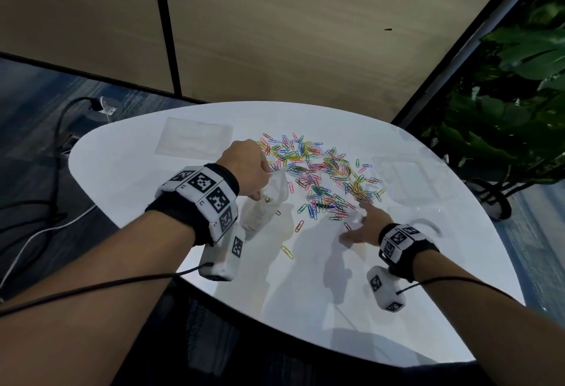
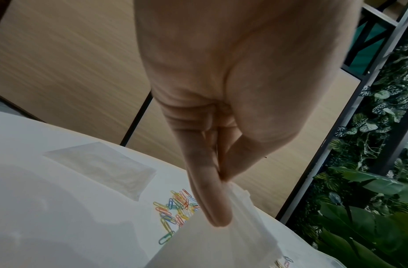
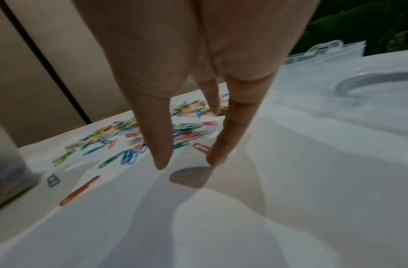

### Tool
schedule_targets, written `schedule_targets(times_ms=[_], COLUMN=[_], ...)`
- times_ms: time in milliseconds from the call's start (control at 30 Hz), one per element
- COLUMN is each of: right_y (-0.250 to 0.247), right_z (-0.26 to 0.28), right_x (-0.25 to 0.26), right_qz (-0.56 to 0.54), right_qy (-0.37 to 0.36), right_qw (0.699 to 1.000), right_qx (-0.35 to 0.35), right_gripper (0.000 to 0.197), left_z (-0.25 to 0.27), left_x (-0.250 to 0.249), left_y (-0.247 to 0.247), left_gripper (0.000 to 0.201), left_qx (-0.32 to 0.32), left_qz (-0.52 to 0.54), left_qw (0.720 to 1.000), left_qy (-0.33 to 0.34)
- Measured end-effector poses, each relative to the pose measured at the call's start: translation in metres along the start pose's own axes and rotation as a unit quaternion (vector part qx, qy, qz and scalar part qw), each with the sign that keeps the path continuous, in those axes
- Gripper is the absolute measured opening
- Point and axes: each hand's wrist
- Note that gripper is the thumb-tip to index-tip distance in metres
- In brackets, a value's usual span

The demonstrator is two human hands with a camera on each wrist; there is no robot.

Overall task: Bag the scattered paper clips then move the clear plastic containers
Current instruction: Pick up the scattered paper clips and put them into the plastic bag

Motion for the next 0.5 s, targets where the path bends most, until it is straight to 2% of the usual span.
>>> schedule_targets(times_ms=[200, 367, 500], right_y=[0.020, 0.021, 0.016], right_z=[-0.008, -0.015, -0.015], right_x=[0.050, 0.077, 0.088], right_qz=[0.083, 0.111, 0.102], right_qy=[-0.086, -0.173, -0.166], right_qw=[0.988, 0.969, 0.967], right_qx=[-0.101, -0.136, -0.166], right_gripper=[0.086, 0.047, 0.026], left_z=[-0.001, 0.000, 0.000], left_x=[0.008, 0.013, 0.018], left_y=[-0.005, -0.007, -0.009], left_gripper=[0.026, 0.025, 0.024], left_qx=[-0.013, -0.009, -0.004], left_qz=[-0.021, -0.040, -0.047], left_qw=[1.000, 0.999, 0.999], left_qy=[0.005, 0.009, 0.008])
Point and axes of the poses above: each hand's wrist, its own z-axis away from the middle knuckle, its own y-axis out of the palm, x = y × z, and after that the axes turned 15 degrees about y, right-handed
